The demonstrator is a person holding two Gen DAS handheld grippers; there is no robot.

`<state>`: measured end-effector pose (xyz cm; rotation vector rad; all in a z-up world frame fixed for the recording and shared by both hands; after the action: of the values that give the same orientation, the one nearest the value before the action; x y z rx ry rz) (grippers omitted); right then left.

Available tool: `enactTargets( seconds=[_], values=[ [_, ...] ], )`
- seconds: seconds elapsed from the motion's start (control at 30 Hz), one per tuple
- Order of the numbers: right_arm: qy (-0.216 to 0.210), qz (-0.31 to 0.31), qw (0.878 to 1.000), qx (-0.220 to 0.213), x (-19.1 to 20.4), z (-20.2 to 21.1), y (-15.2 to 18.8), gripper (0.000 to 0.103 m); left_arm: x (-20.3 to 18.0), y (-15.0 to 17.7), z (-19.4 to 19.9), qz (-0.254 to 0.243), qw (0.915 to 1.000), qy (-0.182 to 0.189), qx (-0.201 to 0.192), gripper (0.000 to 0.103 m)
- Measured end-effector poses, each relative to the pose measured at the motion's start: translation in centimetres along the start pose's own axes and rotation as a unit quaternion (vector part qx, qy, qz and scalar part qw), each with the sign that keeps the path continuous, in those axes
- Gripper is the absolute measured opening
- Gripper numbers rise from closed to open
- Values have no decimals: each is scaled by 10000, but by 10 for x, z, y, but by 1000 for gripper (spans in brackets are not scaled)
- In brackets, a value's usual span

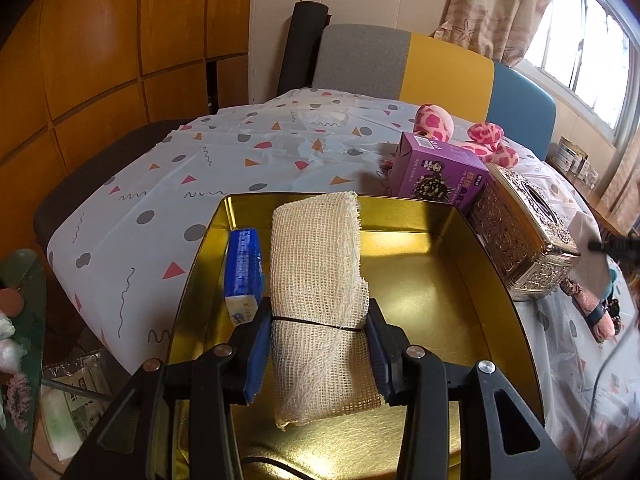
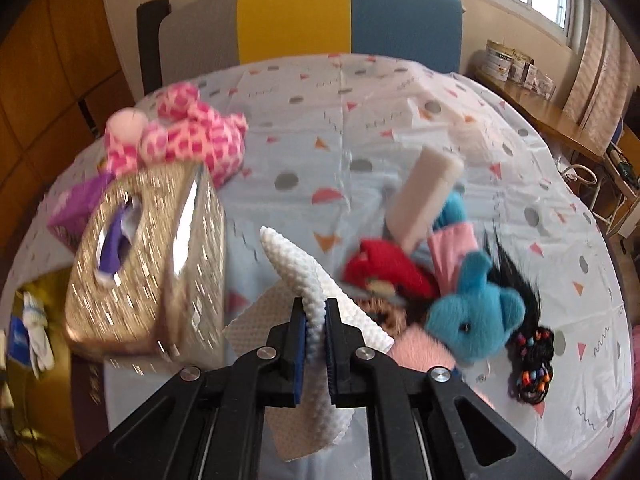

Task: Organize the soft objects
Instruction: 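Lower the mesh roll into the tray with left gripper while right carries the towel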

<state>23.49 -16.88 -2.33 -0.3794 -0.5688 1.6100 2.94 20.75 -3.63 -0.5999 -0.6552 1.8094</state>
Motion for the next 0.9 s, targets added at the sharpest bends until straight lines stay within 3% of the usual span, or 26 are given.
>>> enactTargets(
  seconds=[0.23, 0.43, 0.67, 0.9],
  values=[
    [134, 224, 9983, -530, 42, 16, -59, 7, 4, 3, 2, -15, 10000, -28, 7, 44],
    [-123, 484, 9950, -871, 102, 31, -91, 7, 8, 5, 3, 30, 10000, -14, 43, 44],
    [-847, 899, 9867, -1060, 175, 49, -91, 7, 10, 10, 2, 69, 9999, -22, 107, 44],
    [-1444, 1318, 9763, -932, 230, 55, -63, 7, 10, 13, 3, 62, 9999, -18, 137, 44]
  ],
)
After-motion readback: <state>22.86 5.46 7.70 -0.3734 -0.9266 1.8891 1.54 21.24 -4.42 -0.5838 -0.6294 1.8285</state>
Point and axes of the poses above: each gripper's, at about its wrist camera, not at the fingertips, and z roughly against the way its jaws point, x to its left, y to its underside, the point moved 4 cm from there along -z, roughly the way its jaws point, and after that the axes turned 1 degree about x, right-handed, at the moved point
